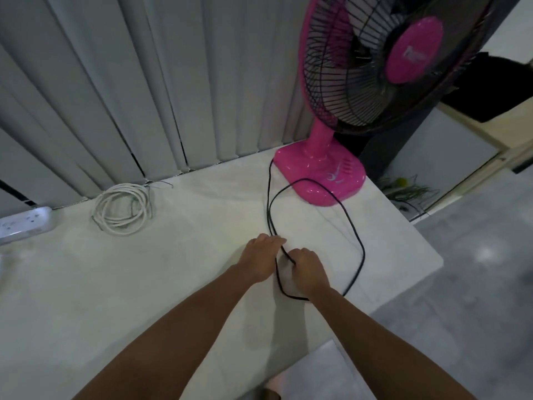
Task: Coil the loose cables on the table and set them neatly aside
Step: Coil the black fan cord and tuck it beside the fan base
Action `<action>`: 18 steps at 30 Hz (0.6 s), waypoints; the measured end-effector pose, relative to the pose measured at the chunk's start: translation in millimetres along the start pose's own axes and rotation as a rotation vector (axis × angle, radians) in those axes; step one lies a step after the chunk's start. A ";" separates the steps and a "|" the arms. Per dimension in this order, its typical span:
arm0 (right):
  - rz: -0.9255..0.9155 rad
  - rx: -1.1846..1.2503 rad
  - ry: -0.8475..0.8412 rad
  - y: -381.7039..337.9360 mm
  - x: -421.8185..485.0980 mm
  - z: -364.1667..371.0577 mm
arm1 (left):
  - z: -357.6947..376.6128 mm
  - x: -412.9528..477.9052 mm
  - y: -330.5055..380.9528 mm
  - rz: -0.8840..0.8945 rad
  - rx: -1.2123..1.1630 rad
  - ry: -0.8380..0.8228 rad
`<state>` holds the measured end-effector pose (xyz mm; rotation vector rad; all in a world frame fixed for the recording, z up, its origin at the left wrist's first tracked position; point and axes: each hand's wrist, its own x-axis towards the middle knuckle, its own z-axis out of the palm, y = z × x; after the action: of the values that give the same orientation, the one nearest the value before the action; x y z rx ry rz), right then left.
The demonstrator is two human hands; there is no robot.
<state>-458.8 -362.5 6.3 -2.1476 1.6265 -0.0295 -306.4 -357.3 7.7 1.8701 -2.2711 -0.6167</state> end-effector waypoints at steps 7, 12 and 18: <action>-0.032 0.259 -0.094 16.1 -3.0 -30.7 | 11.8 11.4 3.7 -0.069 0.157 0.020; 0.049 0.586 -0.280 17.0 -12.8 -67.9 | -12.2 9.5 -8.4 -0.200 0.031 0.240; -0.096 0.835 -0.424 -21.1 -6.2 -115.8 | -68.4 8.8 3.3 -0.066 -0.050 0.471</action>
<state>-473.7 -390.8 119.8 -1.4495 1.0063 -0.2241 -287.0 -380.6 69.7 1.8346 -1.8812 -0.2046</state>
